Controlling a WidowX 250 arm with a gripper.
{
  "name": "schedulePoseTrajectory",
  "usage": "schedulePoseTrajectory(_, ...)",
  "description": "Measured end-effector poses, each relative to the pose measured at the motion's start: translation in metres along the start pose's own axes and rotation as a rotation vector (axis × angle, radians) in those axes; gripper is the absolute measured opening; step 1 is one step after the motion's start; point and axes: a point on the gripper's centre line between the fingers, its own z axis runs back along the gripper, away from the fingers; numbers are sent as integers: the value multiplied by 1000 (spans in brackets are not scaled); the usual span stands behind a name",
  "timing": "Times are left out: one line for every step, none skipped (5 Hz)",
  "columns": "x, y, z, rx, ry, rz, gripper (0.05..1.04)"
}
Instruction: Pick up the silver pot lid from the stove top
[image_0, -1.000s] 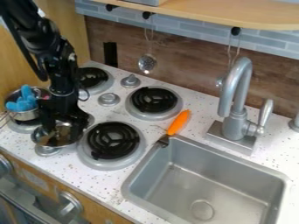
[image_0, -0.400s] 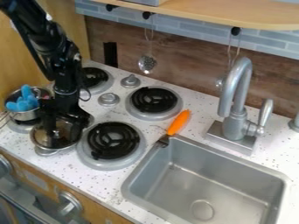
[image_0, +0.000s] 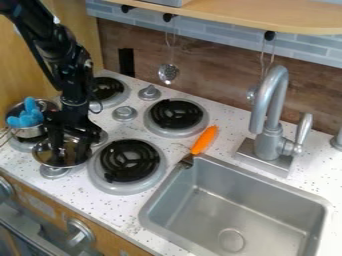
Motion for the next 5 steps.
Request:
schedulePoseTrajectory(0,-4,0,7,0,-18,598)
schedulePoseTrajectory(-3,-4,0,7,4,-30,463)
schedulePoseTrajectory(-13,-9,5,17,58,-53,322)
schedulePoseTrajectory(-26,-23,26,2,130,-91,317)
schedulePoseTrajectory(-27,-30,59,-21,113,-103,317)
